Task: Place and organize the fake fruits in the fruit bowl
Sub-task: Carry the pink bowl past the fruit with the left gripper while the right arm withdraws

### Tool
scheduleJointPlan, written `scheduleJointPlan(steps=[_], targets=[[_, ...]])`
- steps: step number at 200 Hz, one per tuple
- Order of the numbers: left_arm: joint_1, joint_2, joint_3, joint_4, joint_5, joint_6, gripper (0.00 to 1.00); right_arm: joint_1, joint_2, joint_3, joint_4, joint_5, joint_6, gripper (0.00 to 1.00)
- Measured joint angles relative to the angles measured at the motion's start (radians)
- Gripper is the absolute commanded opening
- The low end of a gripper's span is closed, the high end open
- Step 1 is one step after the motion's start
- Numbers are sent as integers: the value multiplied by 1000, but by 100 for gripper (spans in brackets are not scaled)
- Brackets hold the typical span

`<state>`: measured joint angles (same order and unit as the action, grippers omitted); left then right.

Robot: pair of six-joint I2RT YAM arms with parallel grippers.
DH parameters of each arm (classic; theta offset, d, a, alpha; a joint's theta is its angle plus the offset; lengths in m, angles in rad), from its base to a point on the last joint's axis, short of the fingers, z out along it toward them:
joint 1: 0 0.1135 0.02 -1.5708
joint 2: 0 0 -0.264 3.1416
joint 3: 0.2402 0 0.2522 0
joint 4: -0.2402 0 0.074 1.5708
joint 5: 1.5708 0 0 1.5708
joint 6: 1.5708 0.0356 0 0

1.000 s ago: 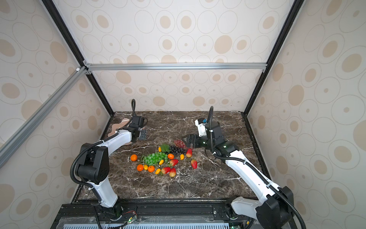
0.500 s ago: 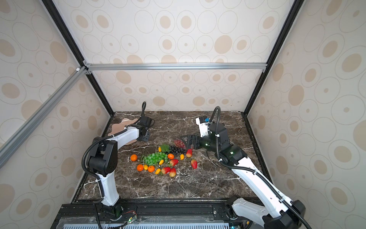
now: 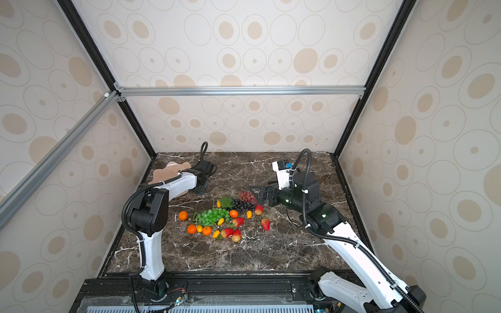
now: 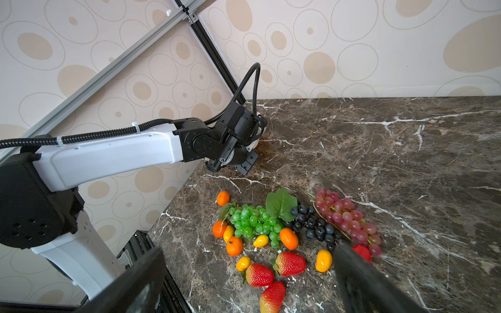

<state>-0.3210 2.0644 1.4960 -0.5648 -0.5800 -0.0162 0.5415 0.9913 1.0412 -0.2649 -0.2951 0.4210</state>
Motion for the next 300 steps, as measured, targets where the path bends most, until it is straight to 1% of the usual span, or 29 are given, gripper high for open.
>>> scheduleJointPlan(steps=[39, 70, 92, 132, 153, 182, 195, 215, 248, 263, 283, 300], targets=[[0, 3, 4, -2, -25, 11, 15, 0, 0, -10, 2, 4, 0, 100], [0, 15, 23, -6, -31, 14, 9, 0, 0, -15, 2, 6, 0, 100], [-2, 19, 30, -6, -52, 23, 0, 0, 0, -17, 1, 7, 0, 100], [-6, 19, 37, -11, -77, 24, 0, 0, -2, -24, -2, 19, 1, 100], [-10, 19, 37, -14, -83, 24, 0, 0, -6, -26, -20, 75, 7, 100], [-32, 16, 53, -23, -94, 34, 0, -1, -16, -26, -101, 246, 39, 100], [-56, 11, 68, -25, -98, 41, 0, -13, -15, -26, -145, 298, 54, 100], [-116, 6, 113, -26, -100, 57, 0, -68, -15, -26, -194, 322, 83, 100], [-245, 5, 226, -18, -99, 95, 0, -213, -47, -65, -235, 310, 134, 100], [-301, 6, 281, -14, -98, 118, 0, -292, -69, -82, -253, 285, 151, 100], [-367, 16, 359, -4, -98, 150, 0, -425, -97, -105, -274, 235, 175, 100], [-420, 48, 437, 3, -93, 179, 0, -529, -117, -128, -293, 195, 195, 100]])
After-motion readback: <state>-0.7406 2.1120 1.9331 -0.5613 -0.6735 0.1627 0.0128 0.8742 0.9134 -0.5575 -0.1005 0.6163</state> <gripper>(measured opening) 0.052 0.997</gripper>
